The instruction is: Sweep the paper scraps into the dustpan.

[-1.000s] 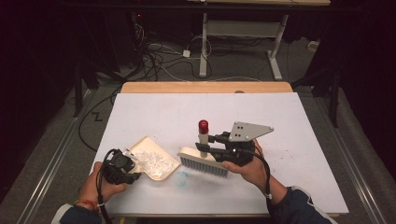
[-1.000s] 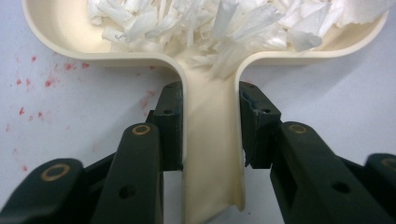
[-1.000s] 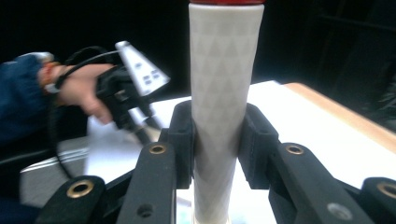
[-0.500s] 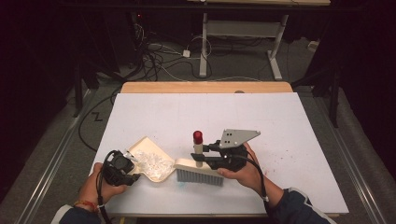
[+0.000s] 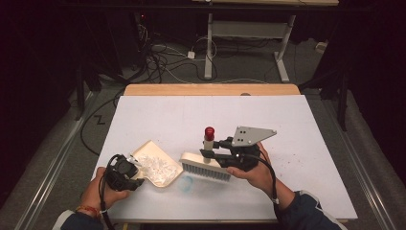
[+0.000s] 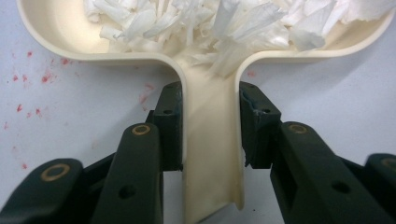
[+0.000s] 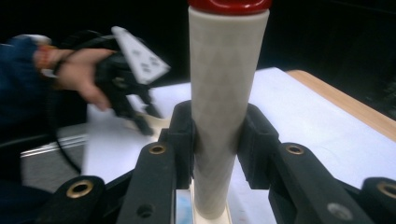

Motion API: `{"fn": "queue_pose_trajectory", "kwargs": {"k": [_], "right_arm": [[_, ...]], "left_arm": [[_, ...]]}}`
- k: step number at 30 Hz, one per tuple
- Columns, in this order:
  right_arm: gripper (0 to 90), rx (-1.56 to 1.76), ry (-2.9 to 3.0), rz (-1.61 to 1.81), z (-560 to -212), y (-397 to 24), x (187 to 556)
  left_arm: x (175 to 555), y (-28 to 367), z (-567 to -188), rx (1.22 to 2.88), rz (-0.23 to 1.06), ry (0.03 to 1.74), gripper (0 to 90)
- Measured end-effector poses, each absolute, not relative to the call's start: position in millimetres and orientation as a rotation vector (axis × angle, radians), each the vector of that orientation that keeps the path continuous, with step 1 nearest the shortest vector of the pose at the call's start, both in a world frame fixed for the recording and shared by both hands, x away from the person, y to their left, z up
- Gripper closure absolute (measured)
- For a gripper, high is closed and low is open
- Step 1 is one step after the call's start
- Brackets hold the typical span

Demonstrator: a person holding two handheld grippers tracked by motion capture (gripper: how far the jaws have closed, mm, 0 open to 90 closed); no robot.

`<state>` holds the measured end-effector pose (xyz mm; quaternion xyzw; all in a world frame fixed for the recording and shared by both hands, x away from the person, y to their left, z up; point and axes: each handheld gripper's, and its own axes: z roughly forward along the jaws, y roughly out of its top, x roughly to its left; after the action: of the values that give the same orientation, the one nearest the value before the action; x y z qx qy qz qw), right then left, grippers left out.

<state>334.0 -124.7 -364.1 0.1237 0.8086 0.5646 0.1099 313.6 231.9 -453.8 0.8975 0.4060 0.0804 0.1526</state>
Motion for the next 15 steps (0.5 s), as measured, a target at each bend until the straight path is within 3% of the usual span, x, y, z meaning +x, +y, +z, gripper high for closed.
{"fn": "queue_pose_trajectory", "kwargs": {"k": [7, 15], "right_arm": [[70.0, 0.258, 2.52, 1.71, -361.2, -121.9, 310.5], [70.0, 0.287, 2.601, 1.616, -377.4, -117.6, 314.7]], "left_arm": [[313.1, 230.7, -454.0, 2.579, 0.234, 1.166, 63.3], [312.8, 229.0, -454.8, 2.584, 0.235, 1.167, 63.2]]}}
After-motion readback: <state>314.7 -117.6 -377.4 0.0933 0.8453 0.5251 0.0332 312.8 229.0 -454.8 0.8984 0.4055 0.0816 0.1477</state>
